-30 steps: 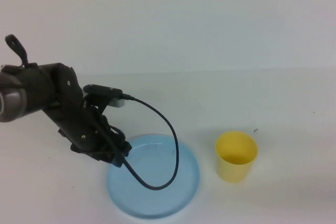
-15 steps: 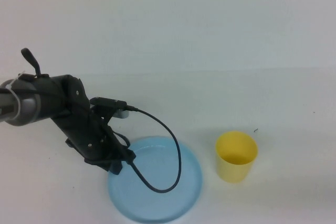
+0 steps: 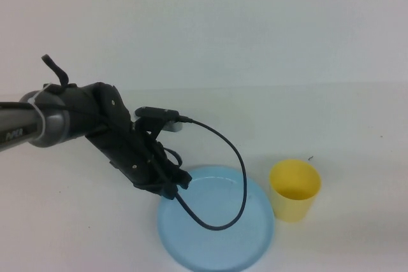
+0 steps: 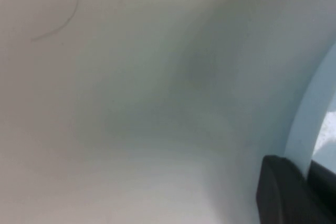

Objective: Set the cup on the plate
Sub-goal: Place the plate on the center of the table, then pick up the cup from the table

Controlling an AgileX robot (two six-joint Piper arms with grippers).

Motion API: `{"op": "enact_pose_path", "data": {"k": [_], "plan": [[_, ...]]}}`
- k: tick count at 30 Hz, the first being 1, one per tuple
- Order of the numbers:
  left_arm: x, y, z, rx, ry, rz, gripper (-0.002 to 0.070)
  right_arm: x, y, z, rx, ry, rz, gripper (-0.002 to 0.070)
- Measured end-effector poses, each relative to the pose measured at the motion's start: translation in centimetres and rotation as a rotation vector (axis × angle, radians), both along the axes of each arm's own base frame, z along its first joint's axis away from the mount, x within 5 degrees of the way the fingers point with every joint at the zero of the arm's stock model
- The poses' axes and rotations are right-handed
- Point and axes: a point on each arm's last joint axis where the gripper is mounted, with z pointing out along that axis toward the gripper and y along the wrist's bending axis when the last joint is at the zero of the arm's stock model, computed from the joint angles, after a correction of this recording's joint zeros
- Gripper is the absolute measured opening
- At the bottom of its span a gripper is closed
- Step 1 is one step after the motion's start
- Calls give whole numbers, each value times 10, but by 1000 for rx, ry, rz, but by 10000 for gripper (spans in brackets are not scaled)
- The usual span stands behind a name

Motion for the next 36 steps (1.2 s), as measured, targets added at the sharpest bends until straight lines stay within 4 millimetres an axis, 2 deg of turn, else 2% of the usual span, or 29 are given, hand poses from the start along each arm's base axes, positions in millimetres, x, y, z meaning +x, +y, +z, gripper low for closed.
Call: {"op": "enact_pose_path", "data": {"k": [3, 8, 10, 12, 15, 18, 19, 24, 27, 29, 32, 36], "plan": [[1, -1, -3, 1, 9, -2, 96, 0, 0, 0, -5, -5, 6, 430], [1, 0, -4, 6, 19, -7, 325, 3, 0, 2, -9, -41, 11, 431], [-1, 0, -3, 6, 46, -12, 359, 7, 2, 2, 5, -52, 21, 431], [0, 3, 2, 14, 67, -48, 332, 14, 4, 2, 11, -47, 50, 431], [3, 12, 18, 47, 65, -87, 225, 28, 6, 3, 30, -5, 66, 431], [1, 20, 48, 55, -24, -85, 20, 51, 8, 9, 43, 37, 78, 431], [-1, 24, 61, 57, -63, -84, 6, 59, 8, 12, 49, 47, 80, 431], [-27, 36, 123, 86, -253, -119, 1, 106, 16, 28, 82, 92, 109, 430], [-57, 45, 162, 65, -393, -142, 1, 135, 30, 33, 81, 112, 161, 430], [-80, 52, 180, 50, -481, -125, 1, 151, 41, 32, 75, 128, 200, 430], [-112, 62, 189, 38, -568, -105, 1, 174, 60, 22, 20, 160, 269, 430], [-147, 73, 184, 29, -635, -78, 1, 202, 82, 3, -76, 221, 318, 430]]}}
